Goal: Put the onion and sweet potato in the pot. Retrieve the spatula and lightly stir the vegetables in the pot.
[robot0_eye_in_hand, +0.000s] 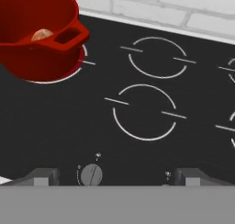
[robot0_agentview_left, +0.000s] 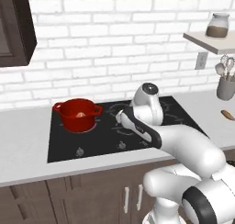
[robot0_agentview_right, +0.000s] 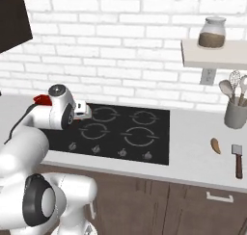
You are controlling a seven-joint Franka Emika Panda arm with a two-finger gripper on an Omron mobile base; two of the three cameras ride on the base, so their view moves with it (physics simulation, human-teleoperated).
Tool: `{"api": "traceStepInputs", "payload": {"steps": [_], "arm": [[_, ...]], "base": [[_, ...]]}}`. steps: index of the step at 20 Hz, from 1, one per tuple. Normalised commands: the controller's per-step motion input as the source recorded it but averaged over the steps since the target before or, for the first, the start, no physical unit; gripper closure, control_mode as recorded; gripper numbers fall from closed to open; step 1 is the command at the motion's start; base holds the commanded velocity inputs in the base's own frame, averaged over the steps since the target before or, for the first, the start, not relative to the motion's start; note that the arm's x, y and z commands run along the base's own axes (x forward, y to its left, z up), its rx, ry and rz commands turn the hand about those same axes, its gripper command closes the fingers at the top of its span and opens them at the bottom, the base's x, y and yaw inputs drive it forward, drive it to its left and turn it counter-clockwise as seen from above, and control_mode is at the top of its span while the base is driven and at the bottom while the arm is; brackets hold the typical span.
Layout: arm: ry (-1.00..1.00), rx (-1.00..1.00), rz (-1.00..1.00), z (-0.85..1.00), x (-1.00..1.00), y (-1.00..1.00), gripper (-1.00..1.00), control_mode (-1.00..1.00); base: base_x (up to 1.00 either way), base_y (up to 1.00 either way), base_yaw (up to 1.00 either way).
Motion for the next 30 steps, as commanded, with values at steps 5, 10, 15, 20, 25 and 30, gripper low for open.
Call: {"api": "traceStepInputs", "payload": {"steps": [5, 10, 15, 20, 25, 30], "arm": [[0.00, 0.00, 0.00, 0.00, 0.00, 0.00, -1.00, 1.00], [0.00, 0.00, 0.00, 0.00, 0.00, 0.00, -1.00, 1.00], [0.00, 0.00, 0.00, 0.00, 0.00, 0.00, -1.00, 1.00], [0.00, 0.00, 0.00, 0.00, 0.00, 0.00, -1.00, 1.00], [0.00, 0.00, 0.00, 0.00, 0.00, 0.00, -1.00, 1.00], [0.00, 0.00, 0.00, 0.00, 0.00, 0.00, -1.00, 1.00]], "base": [[0.06, -0.31, 0.00], [0.29, -0.27, 0.00], [0.06, -0.52, 0.00], [0.16, -0.41, 0.00], [0.20, -0.03, 0.00], [0.03, 0.00, 0.00]]}}
